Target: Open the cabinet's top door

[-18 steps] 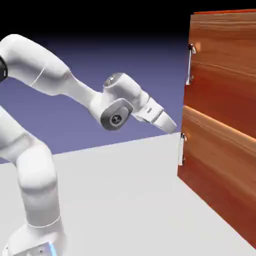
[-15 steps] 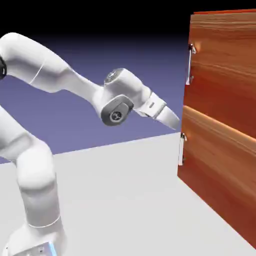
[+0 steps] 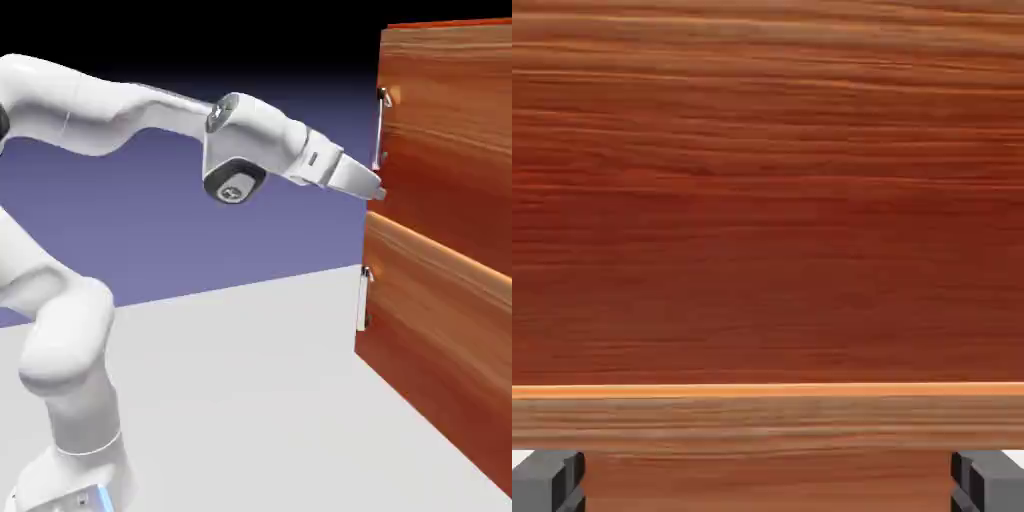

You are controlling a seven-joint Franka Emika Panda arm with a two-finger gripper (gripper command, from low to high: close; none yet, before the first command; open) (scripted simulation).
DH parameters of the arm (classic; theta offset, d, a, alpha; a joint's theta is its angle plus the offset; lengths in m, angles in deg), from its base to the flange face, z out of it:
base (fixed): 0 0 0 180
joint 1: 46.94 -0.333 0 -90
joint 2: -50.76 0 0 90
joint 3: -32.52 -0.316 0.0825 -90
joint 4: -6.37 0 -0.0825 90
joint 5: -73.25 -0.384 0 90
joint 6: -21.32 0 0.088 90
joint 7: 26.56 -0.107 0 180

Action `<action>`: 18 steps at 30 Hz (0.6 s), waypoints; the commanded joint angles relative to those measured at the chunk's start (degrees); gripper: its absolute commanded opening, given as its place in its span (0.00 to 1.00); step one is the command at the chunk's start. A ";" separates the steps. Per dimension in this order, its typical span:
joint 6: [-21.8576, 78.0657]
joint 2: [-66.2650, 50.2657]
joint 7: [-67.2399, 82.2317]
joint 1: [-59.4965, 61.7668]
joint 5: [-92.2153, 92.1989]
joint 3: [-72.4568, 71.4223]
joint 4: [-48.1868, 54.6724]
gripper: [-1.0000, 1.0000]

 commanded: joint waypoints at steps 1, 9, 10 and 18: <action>-0.04 0.12 1.90 1.01 -2.50 -1.04 0.77 0.50; -0.34 1.07 17.04 9.06 -22.43 -9.34 6.93 0.50; -0.37 1.19 18.93 10.07 -24.93 -10.38 7.70 0.50; -0.67 2.14 34.07 18.13 -44.86 -18.69 13.86 0.50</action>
